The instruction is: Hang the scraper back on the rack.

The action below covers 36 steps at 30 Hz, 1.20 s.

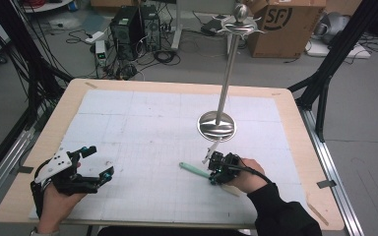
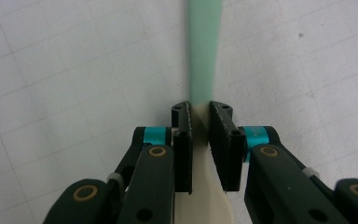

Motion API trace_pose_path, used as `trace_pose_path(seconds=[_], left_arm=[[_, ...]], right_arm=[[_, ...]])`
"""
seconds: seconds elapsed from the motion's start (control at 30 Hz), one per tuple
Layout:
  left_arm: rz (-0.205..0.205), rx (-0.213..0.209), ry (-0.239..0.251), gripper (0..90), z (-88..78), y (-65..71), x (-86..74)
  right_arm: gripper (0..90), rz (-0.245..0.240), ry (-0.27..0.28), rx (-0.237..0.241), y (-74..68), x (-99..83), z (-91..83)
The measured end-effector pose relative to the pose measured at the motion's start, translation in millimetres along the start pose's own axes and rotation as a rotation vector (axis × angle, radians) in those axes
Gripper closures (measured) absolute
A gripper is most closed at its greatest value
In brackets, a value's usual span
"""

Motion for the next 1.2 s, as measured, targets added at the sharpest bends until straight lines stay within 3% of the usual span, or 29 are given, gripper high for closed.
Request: trace_pose_path(seconds=[0.13,0.37,0.5,0.57,0.63,0.77,0.9,0.97,1.03,1.07,1.2], left_arm=[[-0.002,0.002,0.004,2.6,-0.6,-0.2,0.4],[0.001,0.002,0.002,2.6,-0.1,-0.3,0.4],[-0.002,0.005,0.005,2.6,-0.6,-0.8,0.5],[-0.001,0.004,0.005,2.6,-1.2,-1.1,0.7],[-0.005,0.006,0.010,2.6,-1.5,-1.0,1.0],[-0.004,0.008,0.013,2.6,-2.0,-1.4,1.5],[-0.006,0.006,0.012,2.6,-1.7,-0.9,1.4],[-0.005,0.007,0.010,2.6,-1.6,-1.1,1.1],[-0.005,0.007,0.009,2.6,-1.6,-1.2,0.9],[-0.005,0.007,0.009,2.6,-1.6,-1.3,0.9],[-0.005,0.007,0.010,2.6,-1.7,-1.0,1.1]], right_arm=[[80.4,-0.003,-0.001,-0.014,-1.5,0.5,-0.1],[80.5,0.033,0.055,-0.005,0.6,-4.5,-3.2],[80.5,0.059,0.138,-0.004,3.4,-5.9,-15.2],[80.5,0.069,0.148,-0.002,3.4,-6.7,-17.9],[80.5,0.086,0.201,-0.002,5.6,-9.3,-24.4],[80.4,0.124,0.257,0.023,8.5,-15.3,-31.0],[80.3,0.145,0.286,0.017,12.0,-20.4,-35.5],[80.3,0.167,0.351,0.018,15.0,-23.8,-42.2],[80.3,0.167,0.379,0.015,16.5,-24.9,-44.9],[80.3,0.180,0.427,0.012,18.9,-27.2,-50.8],[80.2,0.201,0.478,0.010,22.4,-31.1,-58.1]])
Point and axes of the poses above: each handheld gripper's, and its own axes: z roughly forward along the jaws, x roughly out of its top, y roughly to its right, the point moved 5 cm from there along z, roughly forward along the jaws
